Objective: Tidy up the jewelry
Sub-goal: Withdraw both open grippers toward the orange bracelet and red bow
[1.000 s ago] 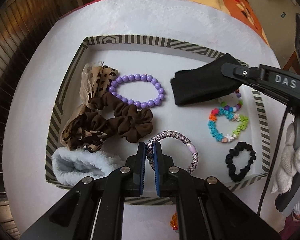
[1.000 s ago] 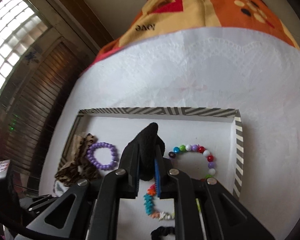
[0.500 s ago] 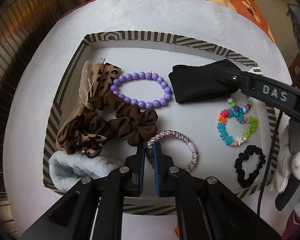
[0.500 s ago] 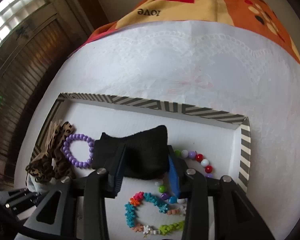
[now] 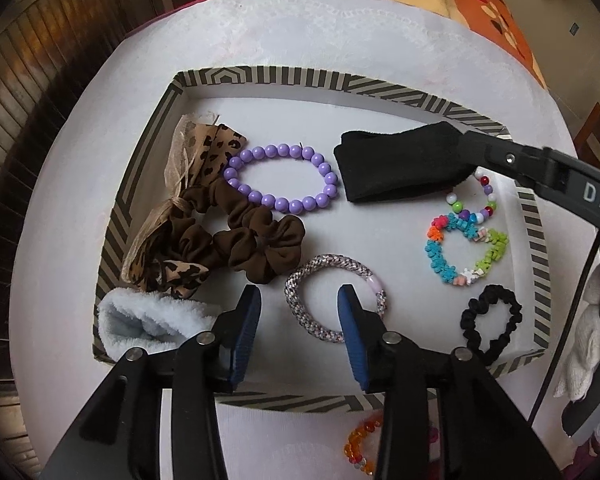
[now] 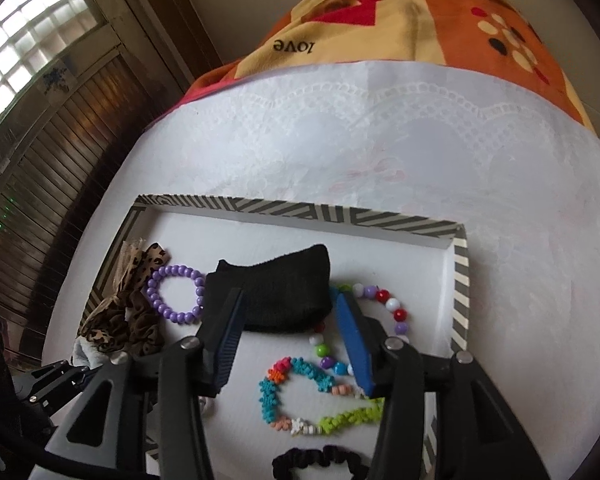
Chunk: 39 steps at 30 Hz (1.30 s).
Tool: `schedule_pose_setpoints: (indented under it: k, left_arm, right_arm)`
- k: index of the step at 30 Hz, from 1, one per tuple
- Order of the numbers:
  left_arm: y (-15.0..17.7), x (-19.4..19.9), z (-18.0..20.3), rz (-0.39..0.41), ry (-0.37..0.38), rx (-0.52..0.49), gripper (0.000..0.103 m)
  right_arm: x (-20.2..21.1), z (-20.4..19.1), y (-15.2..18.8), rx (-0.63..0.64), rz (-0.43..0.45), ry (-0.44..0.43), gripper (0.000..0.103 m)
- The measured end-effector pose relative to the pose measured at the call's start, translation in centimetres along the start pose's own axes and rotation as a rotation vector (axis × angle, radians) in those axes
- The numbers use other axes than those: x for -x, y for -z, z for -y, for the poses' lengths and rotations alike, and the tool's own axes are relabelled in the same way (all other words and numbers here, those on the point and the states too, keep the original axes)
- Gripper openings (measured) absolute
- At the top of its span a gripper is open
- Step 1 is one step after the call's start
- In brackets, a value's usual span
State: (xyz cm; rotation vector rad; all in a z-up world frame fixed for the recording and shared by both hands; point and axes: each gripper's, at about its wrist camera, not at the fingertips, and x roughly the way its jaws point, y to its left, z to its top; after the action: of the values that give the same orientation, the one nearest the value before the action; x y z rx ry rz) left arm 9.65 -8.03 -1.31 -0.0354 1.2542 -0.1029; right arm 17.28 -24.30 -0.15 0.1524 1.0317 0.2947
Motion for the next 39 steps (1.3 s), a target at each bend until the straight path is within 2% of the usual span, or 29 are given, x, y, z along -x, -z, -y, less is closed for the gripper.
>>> schedule_pose_setpoints:
  k: [10, 18, 25, 31, 39]
  left_arm:
    - [1.4, 2.9, -0.5, 0.05, -0.004, -0.002, 0.032]
    - [3.3, 5.1, -1.1, 0.096, -0.022, -0.039, 0.032]
    - [6.2, 7.3, -2.1, 0.103, 0.002, -0.07, 0.032]
    - [8.9, 7.8, -3.0, 0.086, 0.035, -0.07, 0.032]
    - [11.1, 7.7, -3.2, 0.058, 0.061, -0.054, 0.032]
  right_arm:
    - [4.1, -1.0, 2.3, 0.027, 0.026, 0.0, 0.054]
    - [8.6, -1.7, 6.6, 0.061, 0.035, 0.049, 0.056]
    - [12.0, -2.6, 11.1, 0.055, 0.043, 0.078, 0.059]
    - [13.0, -3.1, 16.1, 0.055, -0.008, 0.084, 0.059]
    - [11.5, -3.5, 22.1, 0.041, -0.105, 0.083, 0.059]
